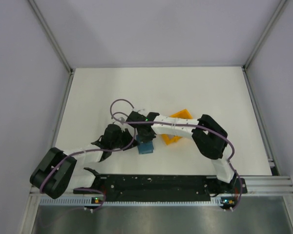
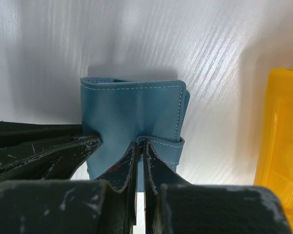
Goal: Put the credit cards into the card holder
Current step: Close the card holder at the center of the board.
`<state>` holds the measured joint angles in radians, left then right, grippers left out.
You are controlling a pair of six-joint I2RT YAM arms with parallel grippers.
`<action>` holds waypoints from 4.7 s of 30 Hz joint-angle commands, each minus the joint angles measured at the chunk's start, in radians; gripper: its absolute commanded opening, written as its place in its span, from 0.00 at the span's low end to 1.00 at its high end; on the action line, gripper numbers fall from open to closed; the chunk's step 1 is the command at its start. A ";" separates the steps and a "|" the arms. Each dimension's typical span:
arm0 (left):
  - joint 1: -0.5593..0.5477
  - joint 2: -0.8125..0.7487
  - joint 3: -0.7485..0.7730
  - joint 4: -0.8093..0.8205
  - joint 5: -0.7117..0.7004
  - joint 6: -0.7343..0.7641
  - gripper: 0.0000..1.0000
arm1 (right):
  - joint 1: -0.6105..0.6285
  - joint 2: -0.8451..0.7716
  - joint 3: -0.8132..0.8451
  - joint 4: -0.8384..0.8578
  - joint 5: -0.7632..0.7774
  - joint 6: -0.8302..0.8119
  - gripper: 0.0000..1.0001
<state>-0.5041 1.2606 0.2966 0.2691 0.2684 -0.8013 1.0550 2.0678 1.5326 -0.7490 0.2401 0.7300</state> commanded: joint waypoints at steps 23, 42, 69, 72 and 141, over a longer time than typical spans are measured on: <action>-0.010 -0.069 -0.050 0.139 0.061 -0.024 0.12 | -0.012 0.436 0.044 0.025 -0.039 -0.047 0.00; -0.010 -0.084 -0.062 0.140 0.045 -0.030 0.17 | -0.001 0.279 -0.138 0.235 -0.047 -0.069 0.15; -0.010 -0.079 -0.007 0.033 0.018 0.013 0.15 | -0.035 -0.090 -0.244 0.307 0.105 -0.052 0.39; -0.010 -0.079 -0.004 0.030 0.020 0.017 0.15 | -0.033 -0.124 -0.265 0.327 0.116 -0.053 0.39; -0.010 -0.044 0.041 0.025 0.034 0.047 0.15 | -0.027 -0.224 -0.247 0.306 0.231 -0.109 0.00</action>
<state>-0.5117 1.2060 0.2993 0.2634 0.2844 -0.7826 1.0302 1.8442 1.2404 -0.4553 0.4545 0.6304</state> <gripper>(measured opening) 0.153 0.007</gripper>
